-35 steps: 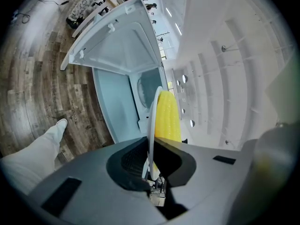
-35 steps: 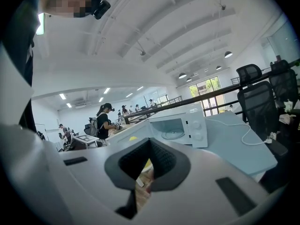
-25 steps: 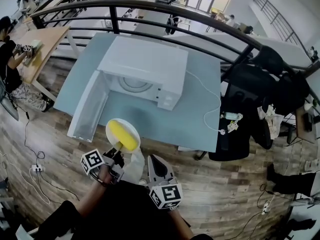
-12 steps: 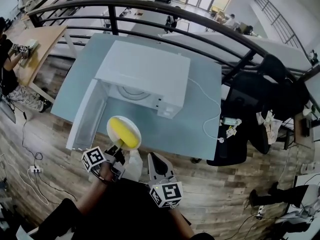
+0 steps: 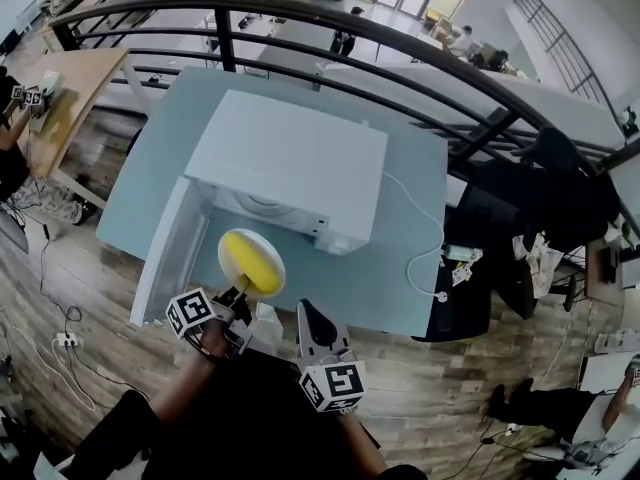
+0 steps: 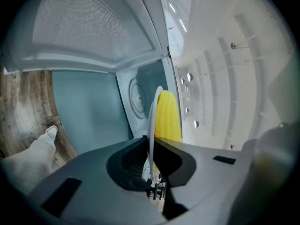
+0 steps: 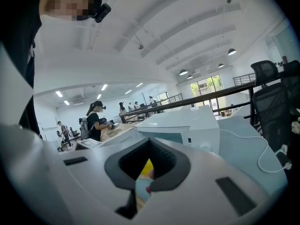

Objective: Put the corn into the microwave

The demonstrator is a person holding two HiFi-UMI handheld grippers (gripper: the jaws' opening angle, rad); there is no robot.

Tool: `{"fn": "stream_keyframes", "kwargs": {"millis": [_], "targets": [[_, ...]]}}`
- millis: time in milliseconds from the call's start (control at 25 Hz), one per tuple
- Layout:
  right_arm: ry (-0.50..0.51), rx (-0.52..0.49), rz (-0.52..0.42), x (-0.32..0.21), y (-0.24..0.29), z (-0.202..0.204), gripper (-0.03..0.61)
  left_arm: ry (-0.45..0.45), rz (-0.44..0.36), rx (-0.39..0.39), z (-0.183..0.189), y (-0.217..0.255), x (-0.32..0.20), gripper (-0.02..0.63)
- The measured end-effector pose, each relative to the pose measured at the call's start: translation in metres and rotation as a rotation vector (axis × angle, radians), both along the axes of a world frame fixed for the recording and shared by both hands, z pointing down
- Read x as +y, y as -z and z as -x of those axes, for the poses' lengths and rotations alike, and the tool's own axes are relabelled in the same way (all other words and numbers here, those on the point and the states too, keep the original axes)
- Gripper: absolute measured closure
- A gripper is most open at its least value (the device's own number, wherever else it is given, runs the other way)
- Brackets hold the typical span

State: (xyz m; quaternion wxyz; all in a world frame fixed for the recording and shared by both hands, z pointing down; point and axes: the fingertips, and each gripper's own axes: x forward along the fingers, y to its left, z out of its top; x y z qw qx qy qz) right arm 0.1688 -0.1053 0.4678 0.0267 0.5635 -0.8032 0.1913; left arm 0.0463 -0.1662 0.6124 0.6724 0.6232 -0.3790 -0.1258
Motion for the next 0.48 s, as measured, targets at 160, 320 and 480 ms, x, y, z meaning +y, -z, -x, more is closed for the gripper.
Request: {"fn": "stream_keyframes", "kwargs": {"millis": [160,320,480], "targets": [[-0.004,-0.004,-0.005,-0.018,0.002,0.0,0.571,-0.005,0.013,0.002,-0.002,-0.006,-0.015,0.588],[0.003,0.0,-0.008,-0.032,0.0,0.004,0.571,-0.012,0.017,0.003,-0.003,-0.012,-0.031,0.588],[0.019,0.005,-0.011,-0.042,-0.002,0.013,0.571,-0.026,0.008,-0.006,-0.002,-0.019,-0.045,0.588]]}}
